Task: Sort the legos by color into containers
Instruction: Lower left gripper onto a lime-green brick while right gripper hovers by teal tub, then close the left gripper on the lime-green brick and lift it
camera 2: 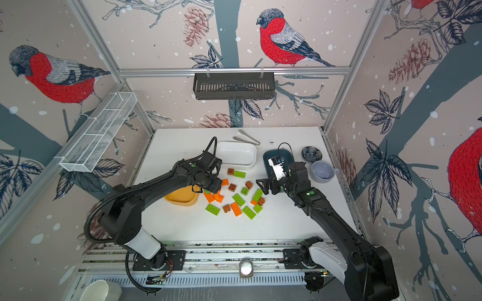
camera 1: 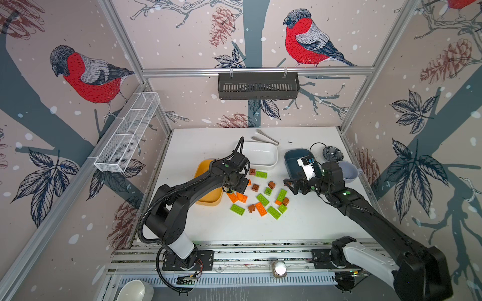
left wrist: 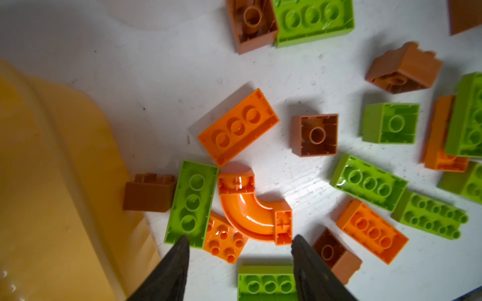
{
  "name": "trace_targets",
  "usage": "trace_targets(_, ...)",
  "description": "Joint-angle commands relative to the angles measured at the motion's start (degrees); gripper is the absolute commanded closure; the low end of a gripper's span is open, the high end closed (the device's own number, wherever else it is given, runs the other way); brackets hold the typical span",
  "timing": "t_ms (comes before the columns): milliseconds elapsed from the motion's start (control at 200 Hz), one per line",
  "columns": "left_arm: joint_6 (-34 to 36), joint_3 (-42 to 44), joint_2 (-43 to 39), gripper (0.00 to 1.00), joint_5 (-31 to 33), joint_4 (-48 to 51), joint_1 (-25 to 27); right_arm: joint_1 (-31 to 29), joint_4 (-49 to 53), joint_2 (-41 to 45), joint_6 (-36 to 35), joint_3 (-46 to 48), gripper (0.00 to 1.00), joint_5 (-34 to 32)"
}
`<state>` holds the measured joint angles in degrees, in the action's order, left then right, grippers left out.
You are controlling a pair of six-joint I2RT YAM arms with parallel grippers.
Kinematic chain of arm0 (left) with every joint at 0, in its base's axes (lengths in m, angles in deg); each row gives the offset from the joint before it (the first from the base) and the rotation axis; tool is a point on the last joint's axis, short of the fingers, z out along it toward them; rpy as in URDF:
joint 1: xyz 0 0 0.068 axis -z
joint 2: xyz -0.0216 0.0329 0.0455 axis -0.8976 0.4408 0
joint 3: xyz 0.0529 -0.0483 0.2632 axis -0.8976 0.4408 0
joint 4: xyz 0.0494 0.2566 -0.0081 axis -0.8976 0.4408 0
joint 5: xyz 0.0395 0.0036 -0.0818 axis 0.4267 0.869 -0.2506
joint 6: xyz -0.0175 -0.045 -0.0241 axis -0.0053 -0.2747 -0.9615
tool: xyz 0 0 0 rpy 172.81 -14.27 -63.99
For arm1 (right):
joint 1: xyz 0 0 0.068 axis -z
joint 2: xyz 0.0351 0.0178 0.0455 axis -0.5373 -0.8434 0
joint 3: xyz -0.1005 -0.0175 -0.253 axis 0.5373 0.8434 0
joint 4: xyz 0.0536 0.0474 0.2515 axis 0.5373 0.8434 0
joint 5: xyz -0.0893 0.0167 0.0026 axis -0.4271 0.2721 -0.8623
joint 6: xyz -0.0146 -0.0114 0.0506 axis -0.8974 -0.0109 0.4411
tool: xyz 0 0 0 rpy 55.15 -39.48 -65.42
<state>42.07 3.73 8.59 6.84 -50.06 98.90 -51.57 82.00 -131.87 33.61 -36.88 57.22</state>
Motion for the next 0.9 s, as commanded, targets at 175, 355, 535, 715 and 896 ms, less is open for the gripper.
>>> trace_targets(175,4.6,-1.7,5.3,0.39,6.8,3.6,0.0,-0.7,-0.5,0.9,1.3,1.4,0.01,0.4)
trace_targets(355,4.5,-2.4,8.2,0.42,10.7,3.6,0.0,-0.7,-0.4,1.1,1.2,1.8,0.01,0.3)
trace_targets(535,4.3,-3.4,10.3,0.43,9.9,3.3,0.0,-0.7,-0.3,0.7,1.0,2.0,0.01,0.6)
trace_targets(715,3.9,-4.4,11.5,0.53,8.4,1.7,-0.8,-0.7,-0.3,0.6,0.9,2.2,0.01,0.4)
trace_targets(896,4.9,-5.7,12.8,0.57,9.4,2.9,-0.9,-0.7,-0.6,0.1,1.2,2.2,0.01,0.3)
